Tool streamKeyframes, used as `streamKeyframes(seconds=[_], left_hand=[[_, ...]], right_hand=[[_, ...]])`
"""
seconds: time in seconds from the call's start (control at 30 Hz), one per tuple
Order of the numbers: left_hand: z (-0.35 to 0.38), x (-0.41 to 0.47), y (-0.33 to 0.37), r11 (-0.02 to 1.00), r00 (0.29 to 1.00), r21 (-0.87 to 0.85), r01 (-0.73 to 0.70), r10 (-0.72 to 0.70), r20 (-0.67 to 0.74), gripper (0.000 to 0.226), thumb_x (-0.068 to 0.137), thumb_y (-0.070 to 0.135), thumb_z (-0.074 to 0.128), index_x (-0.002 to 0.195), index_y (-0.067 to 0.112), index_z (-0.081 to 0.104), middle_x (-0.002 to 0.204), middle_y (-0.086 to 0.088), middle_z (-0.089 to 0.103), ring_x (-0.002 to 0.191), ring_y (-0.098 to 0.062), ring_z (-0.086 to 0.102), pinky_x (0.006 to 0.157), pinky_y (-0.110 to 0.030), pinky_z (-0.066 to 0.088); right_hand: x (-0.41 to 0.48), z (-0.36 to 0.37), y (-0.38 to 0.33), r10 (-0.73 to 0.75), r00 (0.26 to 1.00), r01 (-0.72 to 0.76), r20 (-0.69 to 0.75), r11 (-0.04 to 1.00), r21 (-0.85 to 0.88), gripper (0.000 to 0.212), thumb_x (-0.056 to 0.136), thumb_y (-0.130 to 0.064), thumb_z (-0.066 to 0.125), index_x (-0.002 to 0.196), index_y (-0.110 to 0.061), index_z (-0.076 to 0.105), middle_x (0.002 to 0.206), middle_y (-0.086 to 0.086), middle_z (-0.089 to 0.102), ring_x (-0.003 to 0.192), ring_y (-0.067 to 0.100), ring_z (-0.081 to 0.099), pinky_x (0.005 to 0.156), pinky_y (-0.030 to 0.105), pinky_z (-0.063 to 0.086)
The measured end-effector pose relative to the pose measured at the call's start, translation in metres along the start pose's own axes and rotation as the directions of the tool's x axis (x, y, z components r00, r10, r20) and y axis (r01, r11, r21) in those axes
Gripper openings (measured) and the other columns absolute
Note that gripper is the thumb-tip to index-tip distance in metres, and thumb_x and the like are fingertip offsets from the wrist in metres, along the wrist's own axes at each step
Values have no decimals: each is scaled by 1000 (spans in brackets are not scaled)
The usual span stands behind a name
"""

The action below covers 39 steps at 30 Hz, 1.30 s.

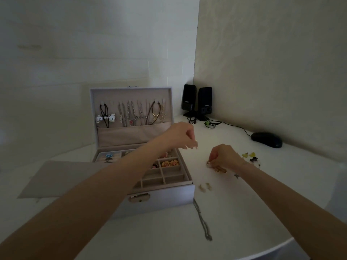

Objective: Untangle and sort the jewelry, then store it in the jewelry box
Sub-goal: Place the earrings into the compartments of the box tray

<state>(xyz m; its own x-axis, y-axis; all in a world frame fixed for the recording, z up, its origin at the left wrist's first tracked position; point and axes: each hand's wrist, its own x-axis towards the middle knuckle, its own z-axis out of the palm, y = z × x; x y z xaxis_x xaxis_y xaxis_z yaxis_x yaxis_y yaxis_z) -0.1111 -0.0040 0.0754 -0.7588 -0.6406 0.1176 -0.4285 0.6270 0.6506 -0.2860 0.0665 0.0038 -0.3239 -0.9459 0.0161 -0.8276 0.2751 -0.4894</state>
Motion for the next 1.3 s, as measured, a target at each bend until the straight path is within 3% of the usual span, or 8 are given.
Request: streamKeyframes(seconds=[0.13,0.4,0.63,0.73,0.83,0.93,1.03,1.3], left_hand=[[-23,-42,-13,1000,999,-3,11,-11,49,11,84,12,68,79,12,58,84,-5,69,63,-6,58,61,-17,50],[-24,-72,-39,995,990,73,64,-73,120,7,84,17,68,82,15,61,79,4,63,71,-6,57,68,-21,48],[-6,-66,-37,947,1000,320,6,-6,-1,6,86,23,65,88,22,60,81,15,52,78,-3,51,65,-11,40],[3,-60,-23,950,989,307,-63,101,-111,5,88,21,64,88,21,59,82,13,52,77,-5,53,66,-12,40],[24,-40,-1,925,989,356,-133,149,-17,9,88,25,63,92,20,58,90,8,59,85,-10,54,78,-26,48],[54,-8,15,892,988,433,-128,77,134,24,87,31,64,104,14,60,107,-1,62,100,-19,56,88,-35,47],[80,19,18,911,974,410,-50,-46,222,46,82,40,68,114,7,60,113,-9,63,105,-26,58,88,-36,48],[103,51,7,927,964,373,31,-126,235,40,80,32,74,104,1,66,96,-10,62,88,-25,58,77,-31,47]], right_hand=[[0,-4,-2,18,999,-25,48,987,156,22,73,-2,78,62,-7,59,50,9,60,33,14,46,48,25,44],[-33,-18,-65,-225,972,233,-66,891,389,9,75,-16,78,77,-15,69,71,-2,69,65,2,65,61,12,49],[-50,1,-95,-371,928,370,13,927,63,17,72,-21,81,88,-18,76,74,-18,54,65,-1,49,60,4,38],[-44,-15,-75,-274,955,284,-111,954,95,15,76,-20,78,91,-21,74,81,-14,59,69,-5,51,59,6,37],[-35,-30,-38,-103,989,96,-104,993,-68,15,78,-15,76,92,-17,72,85,-7,63,74,1,55,77,19,47],[-32,-24,-8,58,998,-59,-9,961,-272,25,75,-14,78,98,-17,72,102,-2,67,92,13,61,86,28,49],[-30,-16,3,95,995,-99,-29,960,-261,30,73,-17,80,102,-16,71,110,1,65,100,16,62,80,26,49],[-15,-12,7,176,984,-172,-12,947,-270,28,76,-13,77,102,-3,72,108,11,68,101,21,63,85,29,50]])
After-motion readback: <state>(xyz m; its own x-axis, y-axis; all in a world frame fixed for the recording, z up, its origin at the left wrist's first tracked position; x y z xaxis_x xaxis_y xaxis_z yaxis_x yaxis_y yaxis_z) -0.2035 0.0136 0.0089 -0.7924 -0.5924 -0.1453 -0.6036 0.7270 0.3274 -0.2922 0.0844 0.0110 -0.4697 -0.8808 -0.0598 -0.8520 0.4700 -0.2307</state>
